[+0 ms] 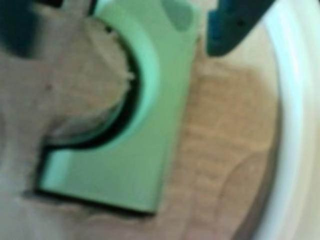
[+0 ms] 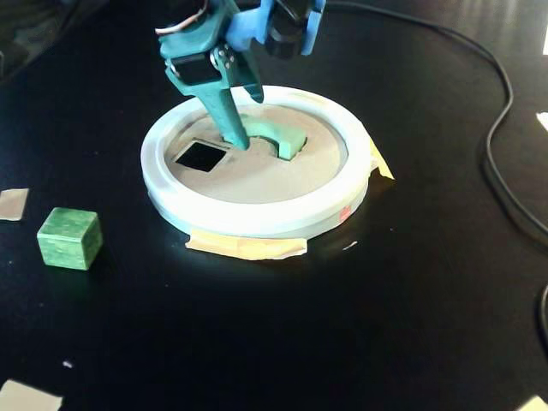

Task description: Pick up the U shape block and drop it in corresponding U shaped hole

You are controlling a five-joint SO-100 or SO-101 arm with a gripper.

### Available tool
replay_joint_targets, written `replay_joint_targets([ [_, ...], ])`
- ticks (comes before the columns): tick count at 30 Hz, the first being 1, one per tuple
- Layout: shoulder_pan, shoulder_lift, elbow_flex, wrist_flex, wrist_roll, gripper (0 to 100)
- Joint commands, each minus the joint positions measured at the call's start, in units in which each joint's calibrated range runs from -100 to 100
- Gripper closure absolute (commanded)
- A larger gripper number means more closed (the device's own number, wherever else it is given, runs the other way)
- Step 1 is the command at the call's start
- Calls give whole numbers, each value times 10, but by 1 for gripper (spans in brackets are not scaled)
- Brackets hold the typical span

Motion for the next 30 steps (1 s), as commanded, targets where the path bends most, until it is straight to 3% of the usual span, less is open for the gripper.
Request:
replay_joint_targets([
  [1, -5, -14, -54, -10, 16, 25],
  [8, 8, -48, -109, 109, 54, 25],
  [13, 56, -79, -157, 184, 124, 25],
  [18, 148, -125, -154, 191, 282, 25],
  [23, 244, -152, -145, 199, 479, 25],
  [24, 268, -159, -145, 222, 533, 25],
  [26, 288, -169, -146, 281, 589, 24],
  [30, 398, -204, -133, 444, 668, 25],
])
